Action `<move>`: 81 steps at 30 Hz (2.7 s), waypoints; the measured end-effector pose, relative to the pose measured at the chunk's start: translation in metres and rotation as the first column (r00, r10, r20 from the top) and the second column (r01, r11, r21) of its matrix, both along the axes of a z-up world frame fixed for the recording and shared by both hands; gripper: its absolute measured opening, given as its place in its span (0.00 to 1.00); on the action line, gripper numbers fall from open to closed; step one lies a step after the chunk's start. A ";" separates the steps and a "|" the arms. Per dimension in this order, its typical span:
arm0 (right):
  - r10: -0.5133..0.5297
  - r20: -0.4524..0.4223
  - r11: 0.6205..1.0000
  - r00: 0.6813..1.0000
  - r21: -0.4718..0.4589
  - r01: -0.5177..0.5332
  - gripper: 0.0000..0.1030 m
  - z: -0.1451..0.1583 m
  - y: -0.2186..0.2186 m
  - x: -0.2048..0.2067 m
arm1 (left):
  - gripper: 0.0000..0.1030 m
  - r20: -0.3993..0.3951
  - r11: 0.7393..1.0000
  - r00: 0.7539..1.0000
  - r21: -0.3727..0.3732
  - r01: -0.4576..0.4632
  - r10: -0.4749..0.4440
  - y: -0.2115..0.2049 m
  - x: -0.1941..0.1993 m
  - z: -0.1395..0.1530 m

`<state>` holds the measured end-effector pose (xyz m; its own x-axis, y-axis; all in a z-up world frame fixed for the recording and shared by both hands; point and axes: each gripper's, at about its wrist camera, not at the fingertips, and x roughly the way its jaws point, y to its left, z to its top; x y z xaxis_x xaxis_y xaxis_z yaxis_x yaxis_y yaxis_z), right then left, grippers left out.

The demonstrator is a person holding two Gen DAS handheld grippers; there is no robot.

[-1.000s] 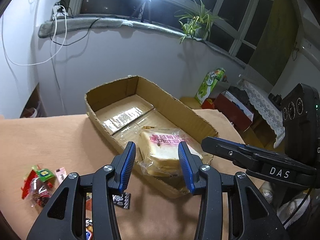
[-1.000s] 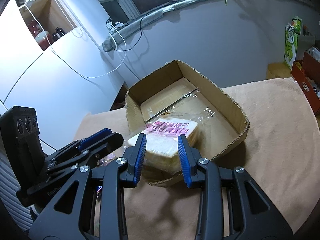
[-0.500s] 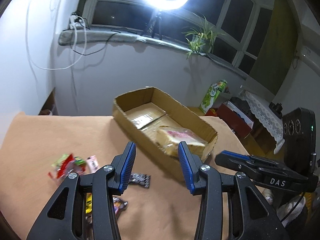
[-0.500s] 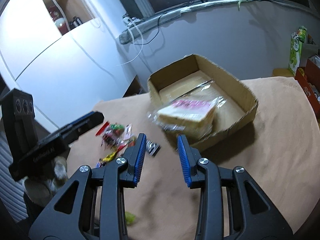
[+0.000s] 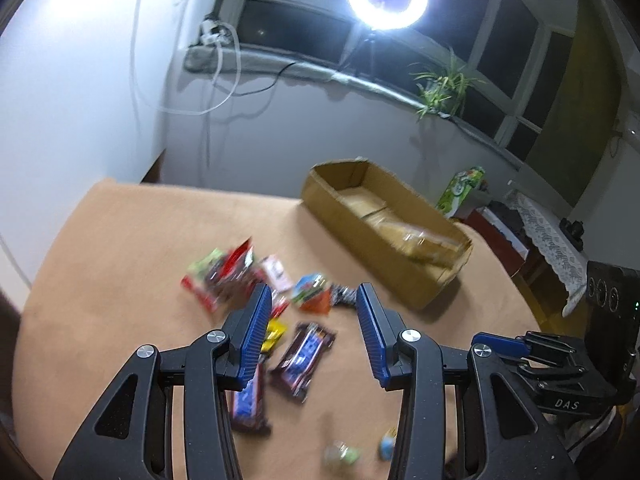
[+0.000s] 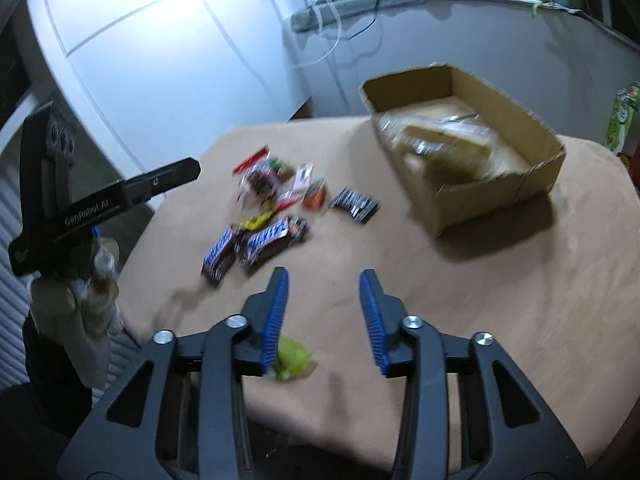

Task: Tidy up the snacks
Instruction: 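Grasp the Snickers bar with the left gripper while the right grasps the green candy, then carry both snacks into the box and release them from both grippers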

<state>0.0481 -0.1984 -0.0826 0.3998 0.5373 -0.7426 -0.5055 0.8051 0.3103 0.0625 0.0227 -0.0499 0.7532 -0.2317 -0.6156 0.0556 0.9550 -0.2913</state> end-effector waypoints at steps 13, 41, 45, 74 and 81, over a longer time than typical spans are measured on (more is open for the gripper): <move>0.111 -0.072 0.988 0.991 -0.102 -0.118 0.45 -0.045 0.032 -0.016 | 0.40 -0.125 0.998 0.990 0.014 -0.058 0.059 0.026 -0.026 -0.054; 0.166 -0.065 0.971 0.984 -0.161 -0.174 0.24 -0.061 0.055 -0.022 | 0.40 -0.208 0.994 0.977 0.101 -0.031 0.051 0.016 -0.006 -0.092; 0.166 -0.051 0.971 0.985 -0.167 -0.172 0.24 -0.060 0.056 -0.024 | 0.33 -0.192 0.991 0.980 0.134 -0.029 0.055 0.014 -0.006 -0.093; 0.016 0.095 0.997 0.995 -0.079 -0.008 0.24 0.003 0.005 0.017 | 0.26 -0.073 0.997 0.995 0.045 -0.058 0.061 0.025 0.001 -0.039; -0.059 0.145 0.997 0.988 -0.043 0.066 0.24 0.031 -0.021 0.050 | 0.26 -0.043 0.999 0.999 0.040 -0.024 0.026 0.012 0.025 -0.023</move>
<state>0.0985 -0.2192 -0.0520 0.5357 0.4732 -0.6994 -0.4903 0.8486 0.1986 0.0871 0.0348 -0.0725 0.7305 -0.1881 -0.6565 0.0199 0.9667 -0.2550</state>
